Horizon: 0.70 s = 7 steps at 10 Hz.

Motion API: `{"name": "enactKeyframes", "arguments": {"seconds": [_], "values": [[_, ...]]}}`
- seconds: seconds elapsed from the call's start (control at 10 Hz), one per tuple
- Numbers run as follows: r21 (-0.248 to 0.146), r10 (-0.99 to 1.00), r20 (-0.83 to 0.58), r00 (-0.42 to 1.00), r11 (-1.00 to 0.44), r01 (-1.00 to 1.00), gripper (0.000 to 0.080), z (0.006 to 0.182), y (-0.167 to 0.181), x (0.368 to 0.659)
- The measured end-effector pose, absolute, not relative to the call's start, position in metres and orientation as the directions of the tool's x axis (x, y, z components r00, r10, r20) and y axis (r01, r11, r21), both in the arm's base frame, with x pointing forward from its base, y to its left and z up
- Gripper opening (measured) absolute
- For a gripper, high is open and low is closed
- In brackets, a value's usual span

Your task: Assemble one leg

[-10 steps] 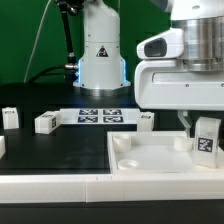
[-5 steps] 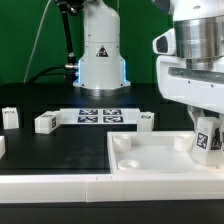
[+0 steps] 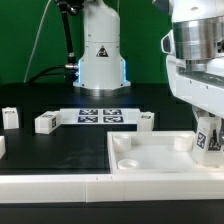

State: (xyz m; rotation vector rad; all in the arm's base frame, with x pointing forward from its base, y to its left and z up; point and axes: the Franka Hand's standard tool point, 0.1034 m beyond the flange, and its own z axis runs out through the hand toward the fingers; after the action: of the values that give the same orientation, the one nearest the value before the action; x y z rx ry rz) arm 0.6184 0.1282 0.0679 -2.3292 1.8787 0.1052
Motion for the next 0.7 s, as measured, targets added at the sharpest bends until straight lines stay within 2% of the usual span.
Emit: {"name": "enactKeyframes", "arguments": {"seconds": [0.1,0.2,0.3,0.5,0.6,0.7], "values": [[-0.074,-0.945,-0.145,0.293,-0.285,-0.956,0.0550,0.0680,0.1260,0.6193],[-0.078,-0.934,-0.142,0.329,-0.321,-0.944,0.0550,0.0683,0.1248,0.6200],[-0.077,-0.910,-0.143,0.389,-0.382,-0.921,0.0629,0.0699,0.1256,0.6201],[-0.103,-0.790,-0.122,0.601,-0.592,-0.799,0.0643,0.0715,0.1222,0.6237],[-0.100,-0.721,-0.106,0.684,-0.677,-0.729,0.0648,0.0729,0.1235,0.6239],[-0.078,-0.596,-0.057,0.801,-0.797,-0.599,0.0648,0.0751,0.1262,0.6253]]}}
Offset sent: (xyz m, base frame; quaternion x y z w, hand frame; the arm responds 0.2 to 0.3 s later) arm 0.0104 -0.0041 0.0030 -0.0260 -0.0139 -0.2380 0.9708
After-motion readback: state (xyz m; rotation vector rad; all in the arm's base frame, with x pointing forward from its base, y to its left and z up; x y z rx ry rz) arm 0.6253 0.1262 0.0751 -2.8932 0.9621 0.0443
